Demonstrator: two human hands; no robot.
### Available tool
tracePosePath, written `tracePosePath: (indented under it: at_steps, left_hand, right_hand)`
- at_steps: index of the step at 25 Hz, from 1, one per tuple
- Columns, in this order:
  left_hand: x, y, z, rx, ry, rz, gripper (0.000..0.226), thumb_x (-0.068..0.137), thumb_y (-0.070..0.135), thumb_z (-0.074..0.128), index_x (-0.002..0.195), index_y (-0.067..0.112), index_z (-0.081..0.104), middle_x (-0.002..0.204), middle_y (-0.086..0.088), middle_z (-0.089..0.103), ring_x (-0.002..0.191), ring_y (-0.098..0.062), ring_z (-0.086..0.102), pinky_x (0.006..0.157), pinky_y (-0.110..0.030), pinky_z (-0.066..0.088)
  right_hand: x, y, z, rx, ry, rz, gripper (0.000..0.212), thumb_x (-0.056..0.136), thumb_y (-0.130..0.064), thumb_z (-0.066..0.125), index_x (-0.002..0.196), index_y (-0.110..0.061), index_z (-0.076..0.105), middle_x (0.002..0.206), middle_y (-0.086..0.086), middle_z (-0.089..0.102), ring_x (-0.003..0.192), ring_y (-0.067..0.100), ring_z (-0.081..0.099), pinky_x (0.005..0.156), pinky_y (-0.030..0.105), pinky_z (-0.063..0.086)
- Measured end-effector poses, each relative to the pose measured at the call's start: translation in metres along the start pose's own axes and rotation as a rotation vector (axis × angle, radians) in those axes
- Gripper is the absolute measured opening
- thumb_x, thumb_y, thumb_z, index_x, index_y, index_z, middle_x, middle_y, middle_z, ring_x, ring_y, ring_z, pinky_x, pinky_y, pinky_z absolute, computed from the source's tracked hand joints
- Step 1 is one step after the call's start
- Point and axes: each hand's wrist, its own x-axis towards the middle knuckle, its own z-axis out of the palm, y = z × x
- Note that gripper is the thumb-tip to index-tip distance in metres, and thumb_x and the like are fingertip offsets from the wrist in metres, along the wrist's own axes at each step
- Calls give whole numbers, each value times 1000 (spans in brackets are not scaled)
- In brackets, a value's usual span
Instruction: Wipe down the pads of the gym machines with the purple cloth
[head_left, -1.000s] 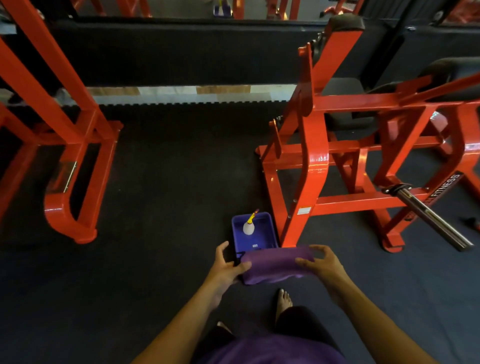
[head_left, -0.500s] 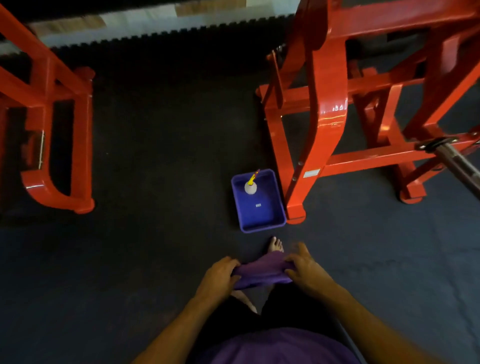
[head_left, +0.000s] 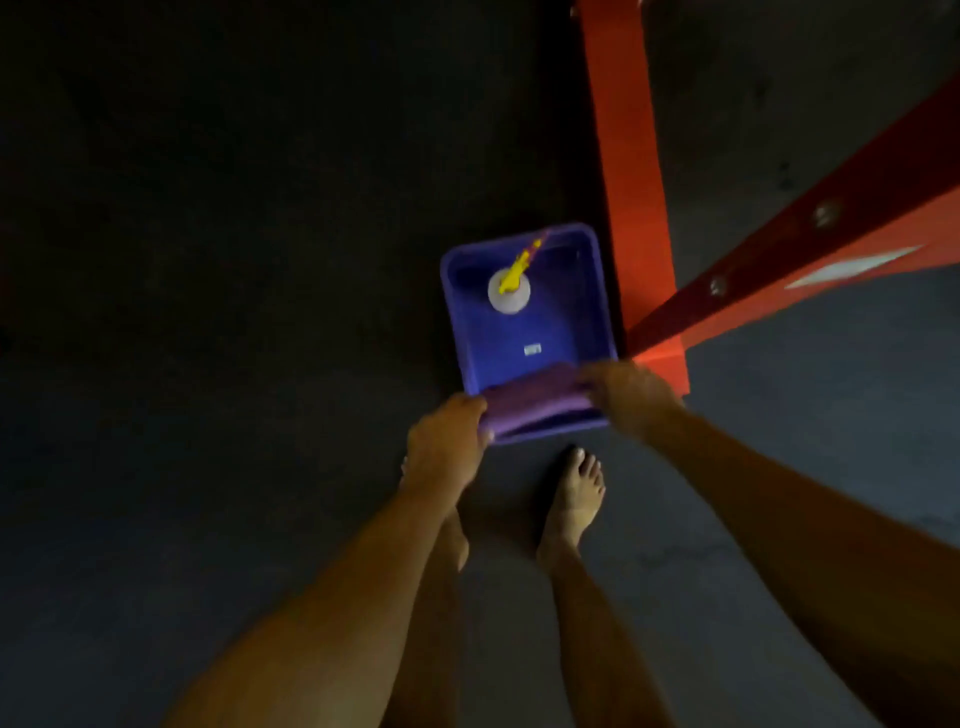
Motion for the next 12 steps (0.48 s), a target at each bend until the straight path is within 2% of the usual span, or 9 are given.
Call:
tracePosePath:
  at_steps: [3, 6, 7, 10, 12]
  left_hand:
    - [60, -5, 25, 35, 51, 27, 33, 100, 33, 65, 130, 23, 58, 133, -5, 59, 117, -30, 63, 91, -43, 51]
    - [80, -5, 50, 93, 98, 61, 31, 99, 29, 66, 127, 22, 57, 133, -5, 55, 110, -33, 66, 82, -41, 52]
    - [81, -7, 58, 111, 82, 73, 32, 98, 29, 67, 127, 23, 56, 134, -5, 53, 109, -34, 66, 82, -44, 52]
    - [68, -16, 84, 229, -153, 97, 44, 97, 28, 68, 138, 23, 51, 142, -5, 48, 118, -35, 62, 91, -48, 50]
    - [46, -28, 99, 246, -255, 42, 51, 95, 32, 70, 141, 26, 46, 146, -3, 47, 124, -34, 60, 98, -51, 51]
  right_hand:
    - [59, 19, 18, -9, 144, 37, 29, 99, -16, 54, 126, -19, 64, 125, 15, 64, 113, 38, 62, 90, 44, 49]
    - [71, 33, 45, 6, 260, 38, 29, 96, -13, 56, 123, -16, 66, 118, 17, 63, 106, 42, 63, 85, 50, 52]
    - [69, 41, 59, -3, 250, 38, 28, 96, -12, 56, 123, -15, 66, 118, 17, 63, 105, 43, 63, 84, 51, 53]
    - [47, 56, 91, -22, 80, 44, 31, 95, -14, 60, 126, -16, 64, 125, 13, 61, 114, 39, 60, 91, 48, 52]
    - [19, 63, 106, 4, 29, 84, 34, 93, -17, 62, 127, -17, 62, 128, 11, 59, 121, 36, 56, 95, 46, 51]
